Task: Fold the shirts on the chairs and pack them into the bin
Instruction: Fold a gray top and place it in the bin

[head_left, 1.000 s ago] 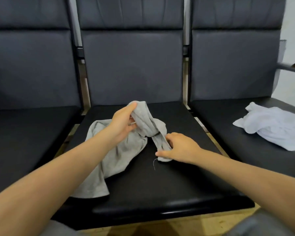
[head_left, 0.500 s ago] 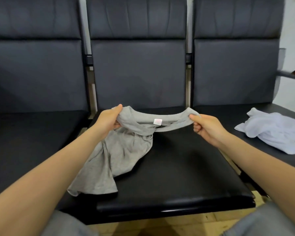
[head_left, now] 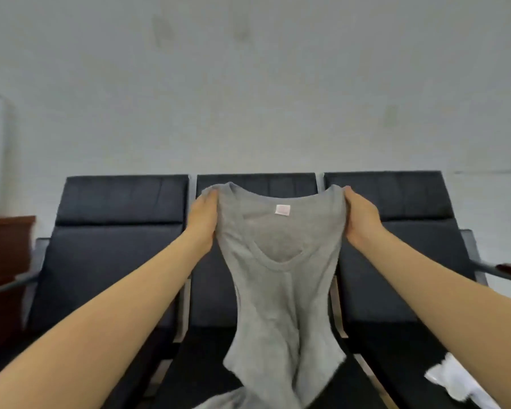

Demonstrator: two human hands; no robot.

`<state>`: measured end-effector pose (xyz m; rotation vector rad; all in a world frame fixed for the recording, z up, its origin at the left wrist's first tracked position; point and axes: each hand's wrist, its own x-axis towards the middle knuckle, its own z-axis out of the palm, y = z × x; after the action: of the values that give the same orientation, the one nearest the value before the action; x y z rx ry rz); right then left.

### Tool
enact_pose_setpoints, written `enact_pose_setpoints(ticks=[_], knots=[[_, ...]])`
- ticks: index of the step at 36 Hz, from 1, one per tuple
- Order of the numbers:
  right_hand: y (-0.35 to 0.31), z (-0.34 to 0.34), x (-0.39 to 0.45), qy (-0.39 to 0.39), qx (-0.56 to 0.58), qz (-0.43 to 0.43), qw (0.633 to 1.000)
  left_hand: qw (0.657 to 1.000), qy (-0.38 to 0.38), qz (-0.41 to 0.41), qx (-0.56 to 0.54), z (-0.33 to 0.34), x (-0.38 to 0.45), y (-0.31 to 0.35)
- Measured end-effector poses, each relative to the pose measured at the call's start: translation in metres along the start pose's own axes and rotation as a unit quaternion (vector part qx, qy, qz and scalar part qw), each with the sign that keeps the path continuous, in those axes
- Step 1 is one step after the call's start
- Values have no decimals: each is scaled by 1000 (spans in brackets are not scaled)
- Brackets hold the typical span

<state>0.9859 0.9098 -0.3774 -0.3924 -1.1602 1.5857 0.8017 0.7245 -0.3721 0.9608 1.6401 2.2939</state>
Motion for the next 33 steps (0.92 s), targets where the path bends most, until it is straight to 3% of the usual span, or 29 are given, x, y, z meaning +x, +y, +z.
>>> enact_pose_setpoints(ticks=[4,7,12,18,24,29,31,33], knots=[[-75,45,4,3,-14,-107,994,992,40,123,-8,11,2,87],[-122,67,-3,-17,4,-158,987,984,57,164,-41,16,-4,139],[-182,93,-12,-31,36,-181,982,984,34,147,-98,14,-13,200],[-197,106,-15,-39,51,-121,991,982,-32,76,-168,14,-25,221],[-154,104,21,-26,-52,-47,997,994,-19,-12,-111,9,-5,176],[-69,82,63,-1,-176,-40,984,999,2,-48,-1,-6,49,86],[-25,66,79,16,-258,-42,965,995,2,-75,67,-15,70,41],[18,45,83,22,-404,-58,913,981,13,-100,165,-27,81,-6]])
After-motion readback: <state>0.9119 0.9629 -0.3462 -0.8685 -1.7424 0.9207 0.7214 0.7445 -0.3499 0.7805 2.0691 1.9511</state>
